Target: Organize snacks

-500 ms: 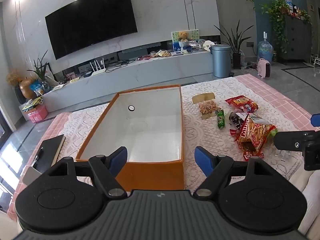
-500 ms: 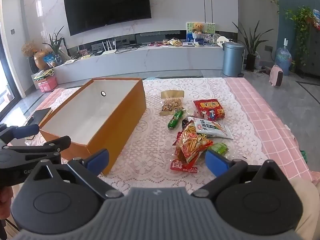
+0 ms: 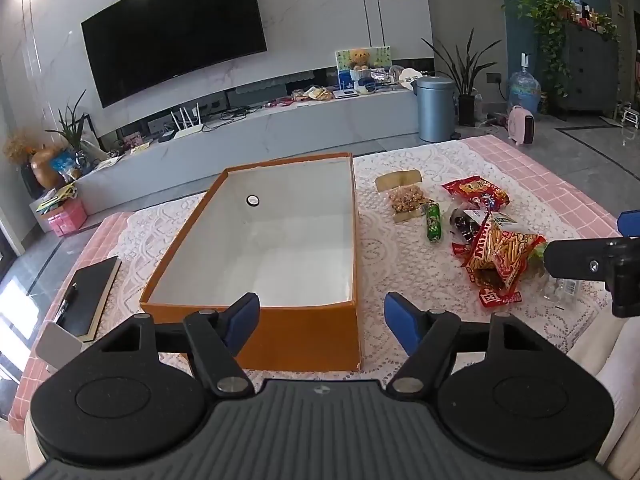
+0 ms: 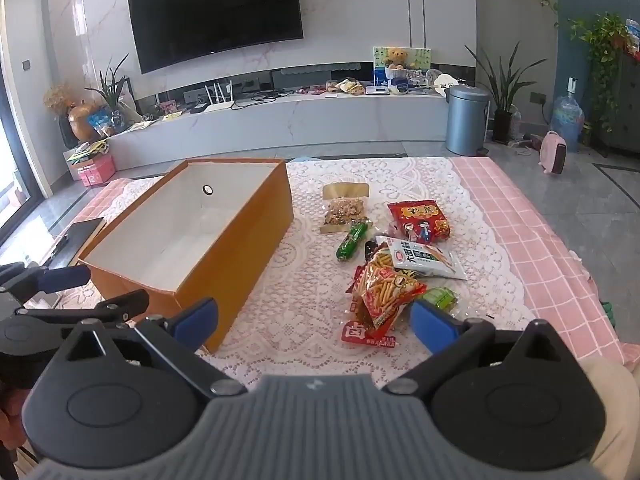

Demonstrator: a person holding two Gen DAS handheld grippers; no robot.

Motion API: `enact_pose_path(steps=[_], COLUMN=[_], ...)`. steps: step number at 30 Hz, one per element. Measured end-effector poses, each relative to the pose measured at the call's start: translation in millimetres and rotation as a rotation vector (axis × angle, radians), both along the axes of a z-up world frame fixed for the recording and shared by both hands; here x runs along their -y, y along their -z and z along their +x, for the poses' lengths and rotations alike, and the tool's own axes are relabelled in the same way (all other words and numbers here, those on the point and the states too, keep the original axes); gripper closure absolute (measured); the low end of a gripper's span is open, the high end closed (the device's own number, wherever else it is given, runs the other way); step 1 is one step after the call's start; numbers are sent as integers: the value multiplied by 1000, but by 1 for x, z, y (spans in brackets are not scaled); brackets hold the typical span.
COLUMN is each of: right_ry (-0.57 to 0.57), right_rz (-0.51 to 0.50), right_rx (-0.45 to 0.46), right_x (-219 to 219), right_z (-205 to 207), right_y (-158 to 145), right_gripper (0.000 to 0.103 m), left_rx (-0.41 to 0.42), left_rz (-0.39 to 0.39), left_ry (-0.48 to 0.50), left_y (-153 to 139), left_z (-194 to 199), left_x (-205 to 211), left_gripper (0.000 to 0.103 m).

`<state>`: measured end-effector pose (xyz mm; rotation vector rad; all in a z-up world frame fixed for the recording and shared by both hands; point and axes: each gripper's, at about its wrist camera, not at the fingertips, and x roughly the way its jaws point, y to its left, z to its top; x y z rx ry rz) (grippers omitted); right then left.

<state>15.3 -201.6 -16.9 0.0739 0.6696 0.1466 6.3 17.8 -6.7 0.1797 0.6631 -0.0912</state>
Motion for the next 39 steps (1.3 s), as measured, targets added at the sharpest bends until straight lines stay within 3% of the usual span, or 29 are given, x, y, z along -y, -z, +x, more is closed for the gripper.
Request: enact_pose_path(steps=[9,39], right_ry=[1,0], right_rz=[3,8], right_rx=[-2,-14], right_x=[0,0], right_z=[0,2], right_y=[0,6], right_gripper=[3,3], left_rx=[7,27], left_rz=[20,22], left_ry=[-1,-26], left_y=[3,3], left_z=[-5,-8], left_x=[16,15], left_gripper=[19,17])
